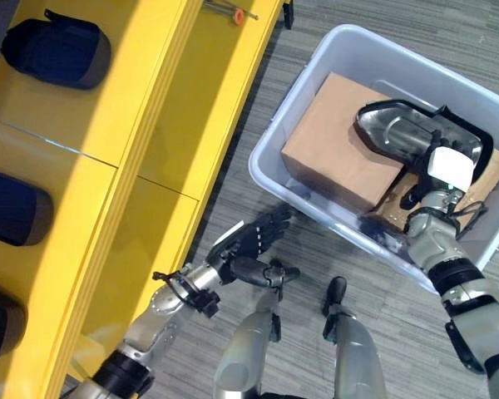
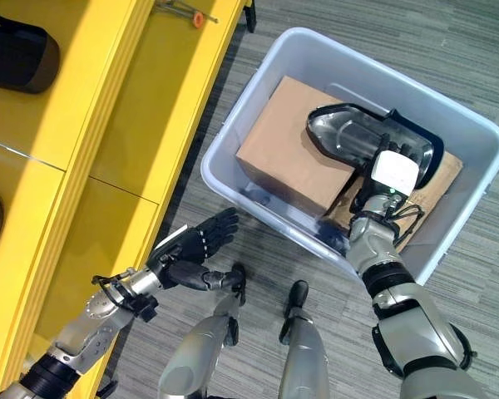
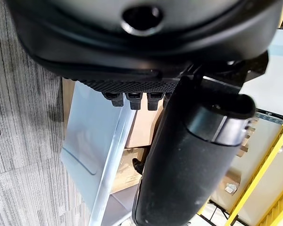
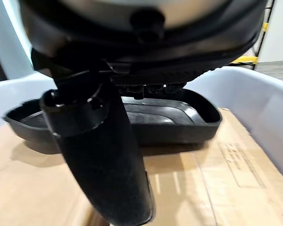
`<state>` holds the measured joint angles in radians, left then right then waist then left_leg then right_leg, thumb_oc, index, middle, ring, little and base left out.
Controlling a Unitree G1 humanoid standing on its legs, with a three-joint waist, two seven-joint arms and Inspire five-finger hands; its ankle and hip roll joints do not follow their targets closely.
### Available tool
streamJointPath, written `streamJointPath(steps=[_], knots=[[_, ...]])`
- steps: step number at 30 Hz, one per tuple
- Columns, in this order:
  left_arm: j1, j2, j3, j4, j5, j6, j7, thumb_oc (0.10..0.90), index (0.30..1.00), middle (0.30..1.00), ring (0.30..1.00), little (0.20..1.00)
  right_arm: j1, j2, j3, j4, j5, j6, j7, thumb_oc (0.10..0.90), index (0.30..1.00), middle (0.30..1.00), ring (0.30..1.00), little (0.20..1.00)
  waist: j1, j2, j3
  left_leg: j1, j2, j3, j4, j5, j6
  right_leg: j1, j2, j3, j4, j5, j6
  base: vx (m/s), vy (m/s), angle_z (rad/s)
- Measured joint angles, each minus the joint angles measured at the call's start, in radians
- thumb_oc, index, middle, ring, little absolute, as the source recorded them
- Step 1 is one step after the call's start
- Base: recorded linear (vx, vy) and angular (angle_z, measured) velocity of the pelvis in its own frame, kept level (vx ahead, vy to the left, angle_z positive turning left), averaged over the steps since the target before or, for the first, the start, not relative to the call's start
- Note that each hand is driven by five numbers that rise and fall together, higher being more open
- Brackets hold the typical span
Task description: Move parts from the plastic box to the shelf.
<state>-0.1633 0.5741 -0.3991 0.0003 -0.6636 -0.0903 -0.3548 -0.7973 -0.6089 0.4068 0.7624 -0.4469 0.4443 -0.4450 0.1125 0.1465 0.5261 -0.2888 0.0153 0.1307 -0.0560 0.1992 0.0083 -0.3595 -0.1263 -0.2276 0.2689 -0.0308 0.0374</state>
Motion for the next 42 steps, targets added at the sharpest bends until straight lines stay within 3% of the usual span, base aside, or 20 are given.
streamJointPath(steps=[5, 10, 21, 28, 34, 42], knots=[[-0.007, -0.001, 0.000, -0.001, 0.000, 0.000, -0.001, 0.900, 1.000, 1.000, 1.000, 1.000, -0.023, 0.008, 0.015, 0.005, 0.038, 0.055, 0.109, 0.900, 1.000, 1.000, 1.000, 1.000, -0.001, 0.000, 0.000, -0.005, 0.001, 0.000, 0.000, 0.001, 0.001, -0.008, 0.001, 0.000, 0.005, -0.001, 0.000, 0.00, 0.000, 0.00], [-0.002, -0.002, 0.002, -0.002, 0.002, 0.011, -0.007, 0.900, 1.000, 1.000, 1.000, 1.000, -0.081, 0.027, -0.019, 0.027, 0.347, 0.057, 0.137, 0.900, 1.000, 1.000, 1.000, 1.000, -0.002, 0.000, 0.000, -0.007, 0.001, 0.000, 0.000, 0.004, 0.003, -0.013, 0.000, 0.000, 0.014, -0.002, -0.001, 0.00, 0.000, 0.00], [-0.004, -0.011, 0.016, -0.015, 0.004, 0.049, -0.009, 0.900, 1.000, 1.000, 1.000, 1.000, -0.124, -0.029, -0.080, 0.038, 0.731, -0.036, 0.229, 0.900, 1.000, 1.000, 1.000, 1.000, -0.010, 0.000, 0.000, -0.004, 0.004, -0.003, 0.003, 0.018, 0.000, -0.013, 0.005, 0.000, 0.028, 0.004, -0.009, 0.00, 0.000, 0.00], [0.021, -0.011, 0.019, -0.015, 0.004, 0.049, -0.030, 0.900, 1.000, 1.000, 1.000, 1.000, -0.112, -0.020, -0.088, 0.008, 0.882, -0.096, 0.263, 0.900, 1.000, 1.000, 1.000, 1.000, -0.031, 0.000, 0.000, -0.004, 0.017, 0.000, 0.004, 0.019, -0.010, -0.016, 0.012, 0.002, 0.029, 0.012, -0.019, 0.01, 0.011, -0.03], [0.039, -0.012, 0.019, -0.019, 0.004, 0.047, -0.027, 0.900, 1.000, 1.000, 1.000, 1.000, 0.003, 0.038, -0.128, -0.243, 0.957, -0.096, 0.256, 0.900, 1.000, 1.000, 1.000, 1.000, -0.048, 0.000, 0.000, -0.005, 0.019, 0.007, 0.006, 0.016, -0.012, -0.025, 0.021, 0.018, 0.038, 0.009, -0.023, 0.03, 0.009, -0.04], [0.036, -0.012, 0.019, -0.021, 0.004, 0.046, -0.025, 0.900, 1.000, 1.000, 1.000, 1.000, 0.028, 0.049, -0.139, -0.327, 1.011, -0.087, 0.234, 0.900, 1.000, 1.000, 1.000, 1.000, -0.056, 0.000, 0.000, -0.006, 0.020, 0.015, 0.006, 0.015, -0.013, -0.033, 0.023, 0.026, 0.046, 0.007, -0.024, 0.01, -0.003, -0.03]])
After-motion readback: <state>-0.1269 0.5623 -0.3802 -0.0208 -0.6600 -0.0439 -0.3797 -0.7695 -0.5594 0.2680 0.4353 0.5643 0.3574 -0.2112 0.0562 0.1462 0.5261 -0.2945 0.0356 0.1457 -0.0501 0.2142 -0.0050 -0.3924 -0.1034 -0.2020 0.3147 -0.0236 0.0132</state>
